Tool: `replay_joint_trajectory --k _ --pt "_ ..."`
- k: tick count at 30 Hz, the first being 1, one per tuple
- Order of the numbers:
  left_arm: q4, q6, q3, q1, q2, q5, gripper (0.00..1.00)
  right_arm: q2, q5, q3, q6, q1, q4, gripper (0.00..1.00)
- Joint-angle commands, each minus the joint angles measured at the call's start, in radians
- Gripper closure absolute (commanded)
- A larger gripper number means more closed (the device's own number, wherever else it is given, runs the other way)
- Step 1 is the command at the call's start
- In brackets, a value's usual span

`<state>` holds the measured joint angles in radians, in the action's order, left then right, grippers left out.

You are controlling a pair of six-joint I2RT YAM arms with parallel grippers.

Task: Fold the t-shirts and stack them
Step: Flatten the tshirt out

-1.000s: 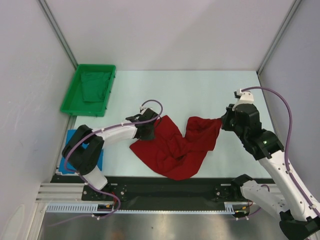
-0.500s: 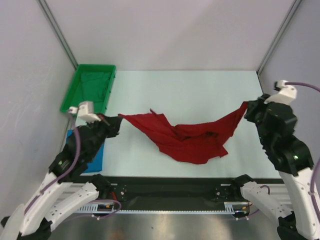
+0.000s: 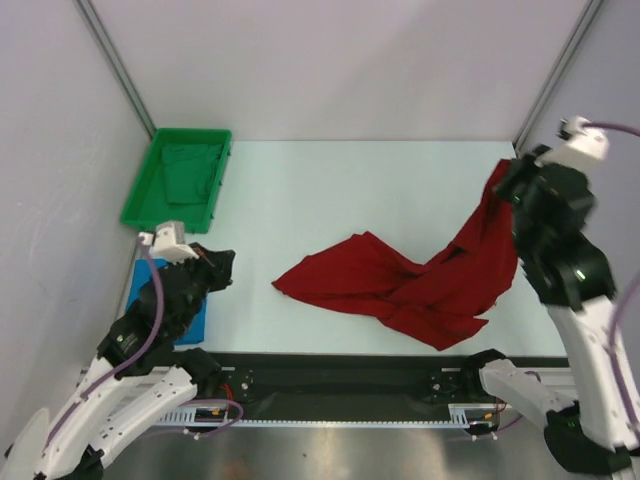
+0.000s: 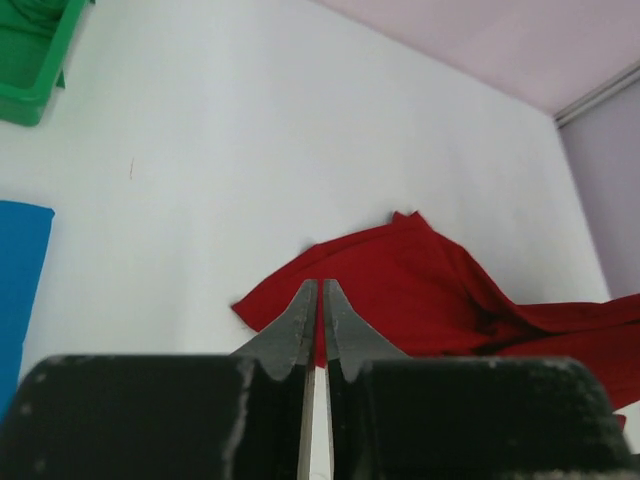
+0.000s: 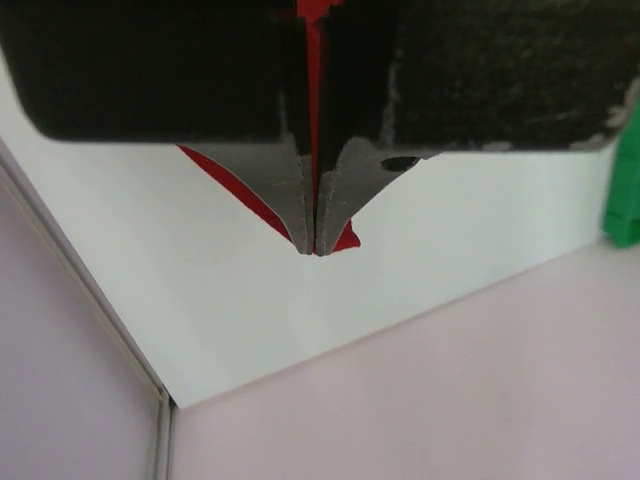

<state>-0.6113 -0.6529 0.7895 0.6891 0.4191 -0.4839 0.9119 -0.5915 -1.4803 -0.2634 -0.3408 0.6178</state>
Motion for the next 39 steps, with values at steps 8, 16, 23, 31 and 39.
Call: replay_joint_trajectory --k 8,16,23,31,39 --pt "0.201 0.104 0.028 0.0 0.452 0.201 0.68 0.548 0.37 -0.012 -0.124 0.428 -0.366 1.0" --pt "0.214 0.092 -0.025 -0.055 0.503 0.266 0.57 1.048 0.522 -0.461 -0.108 0.493 -0.294 1.0" --pt "0.268 0.117 -0.079 -0.191 0.612 0.475 0.34 1.366 0.658 -0.938 -0.146 0.487 0.043 0.52" --pt "0.39 0.19 0.079 -0.186 0.952 0.645 0.23 1.0 0.602 -0.51 -0.082 0.47 0.101 0.32" --pt "0.277 0.394 0.571 -0.017 1.413 0.485 0.06 0.544 0.693 0.236 -0.119 0.412 -0.076 0.32"
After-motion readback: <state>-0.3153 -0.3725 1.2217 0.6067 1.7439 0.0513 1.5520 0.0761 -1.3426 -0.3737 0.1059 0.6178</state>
